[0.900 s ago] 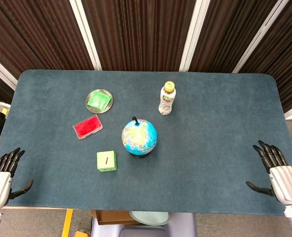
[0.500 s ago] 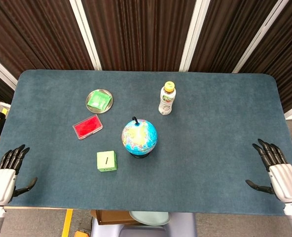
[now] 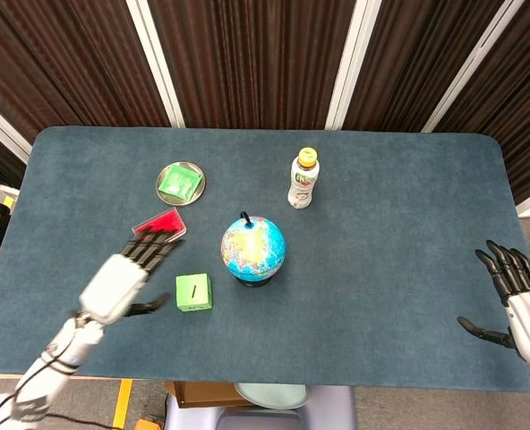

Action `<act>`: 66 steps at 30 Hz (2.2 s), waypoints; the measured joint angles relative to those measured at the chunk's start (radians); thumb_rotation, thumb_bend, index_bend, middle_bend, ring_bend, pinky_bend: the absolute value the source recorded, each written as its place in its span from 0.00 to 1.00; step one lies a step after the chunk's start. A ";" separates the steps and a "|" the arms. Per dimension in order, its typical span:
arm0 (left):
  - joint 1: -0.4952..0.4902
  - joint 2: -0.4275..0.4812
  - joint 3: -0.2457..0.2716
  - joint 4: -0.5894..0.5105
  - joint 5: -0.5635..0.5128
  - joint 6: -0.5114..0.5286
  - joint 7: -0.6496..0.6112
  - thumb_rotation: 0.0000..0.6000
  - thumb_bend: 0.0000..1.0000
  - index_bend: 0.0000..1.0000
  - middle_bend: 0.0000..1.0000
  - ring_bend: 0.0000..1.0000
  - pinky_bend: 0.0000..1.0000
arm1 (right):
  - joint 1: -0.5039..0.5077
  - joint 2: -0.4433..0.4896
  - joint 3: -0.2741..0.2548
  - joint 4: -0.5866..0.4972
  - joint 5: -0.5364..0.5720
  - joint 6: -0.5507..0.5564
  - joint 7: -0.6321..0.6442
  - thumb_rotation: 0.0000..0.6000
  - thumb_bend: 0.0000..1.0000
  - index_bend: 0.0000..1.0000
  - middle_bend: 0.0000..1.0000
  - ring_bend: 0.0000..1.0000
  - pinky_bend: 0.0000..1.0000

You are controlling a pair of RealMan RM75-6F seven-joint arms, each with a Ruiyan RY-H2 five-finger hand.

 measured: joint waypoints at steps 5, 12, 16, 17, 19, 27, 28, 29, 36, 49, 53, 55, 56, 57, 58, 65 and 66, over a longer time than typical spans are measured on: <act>-0.158 -0.112 -0.087 -0.023 -0.123 -0.158 0.083 1.00 0.30 0.00 0.00 0.00 0.00 | 0.001 0.002 -0.002 -0.001 0.004 -0.008 0.002 1.00 0.00 0.00 0.03 0.00 0.00; -0.318 -0.264 -0.171 0.005 -0.313 -0.257 0.235 1.00 0.29 0.00 0.00 0.00 0.00 | 0.000 -0.002 0.000 0.008 0.014 -0.010 0.014 1.00 0.00 0.00 0.03 0.00 0.00; -0.388 -0.337 -0.197 0.052 -0.419 -0.273 0.336 1.00 0.29 0.00 0.00 0.00 0.00 | 0.003 -0.005 0.001 0.017 0.018 -0.016 0.025 1.00 0.00 0.00 0.03 0.00 0.00; -0.401 -0.351 -0.201 0.063 -0.442 -0.273 0.356 1.00 0.29 0.00 0.00 0.00 0.00 | 0.004 -0.007 0.001 0.022 0.020 -0.019 0.030 1.00 0.00 0.00 0.03 0.00 0.00; -0.431 -0.382 -0.210 0.092 -0.491 -0.271 0.397 1.00 0.29 0.00 0.00 0.00 0.00 | 0.005 -0.009 0.001 0.025 0.023 -0.021 0.033 1.00 0.00 0.00 0.03 0.00 0.00; -0.499 -0.449 -0.213 0.169 -0.615 -0.222 0.513 1.00 0.28 0.00 0.00 0.00 0.00 | 0.005 -0.013 0.001 0.040 0.029 -0.025 0.048 1.00 0.00 0.00 0.03 0.00 0.00; -0.503 -0.452 -0.209 0.174 -0.625 -0.212 0.525 1.00 0.28 0.00 0.00 0.00 0.00 | 0.005 -0.014 0.000 0.042 0.029 -0.027 0.050 1.00 0.00 0.00 0.03 0.00 0.00; -0.505 -0.453 -0.205 0.176 -0.629 -0.205 0.534 1.00 0.28 0.00 0.00 0.00 0.00 | 0.006 -0.015 0.000 0.044 0.029 -0.029 0.052 1.00 0.00 0.00 0.03 0.00 0.00; -0.510 -0.445 -0.169 0.168 -0.653 -0.158 0.584 1.00 0.29 0.00 0.00 0.00 0.00 | 0.011 -0.019 -0.002 0.045 0.025 -0.035 0.052 1.00 0.00 0.00 0.03 0.00 0.00; -0.435 -0.357 -0.080 0.085 -0.636 -0.047 0.630 1.00 0.30 0.00 0.00 0.00 0.00 | 0.008 -0.018 -0.007 0.043 0.022 -0.035 0.048 1.00 0.00 0.00 0.03 0.00 0.00; -0.392 -0.312 -0.049 0.054 -0.616 -0.016 0.618 1.00 0.30 0.00 0.00 0.00 0.00 | 0.008 -0.019 -0.007 0.045 0.022 -0.034 0.052 1.00 0.00 0.00 0.03 0.00 0.00; -0.370 -0.287 -0.033 0.040 -0.600 -0.005 0.604 1.00 0.30 0.00 0.00 0.00 0.00 | 0.009 -0.020 -0.007 0.045 0.020 -0.034 0.053 1.00 0.00 0.00 0.03 0.00 0.00; -0.361 -0.277 -0.028 0.034 -0.594 -0.002 0.596 1.00 0.30 0.00 0.00 0.00 0.00 | 0.010 -0.020 -0.007 0.046 0.018 -0.033 0.053 1.00 0.00 0.00 0.03 0.00 0.00; -0.354 -0.268 -0.024 0.028 -0.587 0.000 0.586 1.00 0.30 0.00 0.00 0.00 0.00 | 0.011 -0.021 -0.007 0.046 0.016 -0.033 0.053 1.00 0.00 0.00 0.03 0.00 0.00; -0.346 -0.258 -0.020 0.018 -0.577 0.003 0.571 1.00 0.30 0.00 0.00 0.00 0.00 | 0.012 -0.021 -0.007 0.046 0.014 -0.033 0.052 1.00 0.00 0.00 0.03 0.00 0.00; -0.323 -0.225 -0.009 -0.028 -0.527 0.001 0.497 1.00 0.30 0.00 0.00 0.00 0.00 | 0.013 -0.022 -0.008 0.047 0.013 -0.032 0.054 1.00 0.00 0.00 0.03 0.00 0.00; -0.323 -0.224 -0.011 -0.034 -0.518 -0.003 0.490 1.00 0.30 0.00 0.00 0.00 0.00 | 0.012 -0.021 -0.008 0.047 0.012 -0.031 0.054 1.00 0.00 0.00 0.03 0.00 0.00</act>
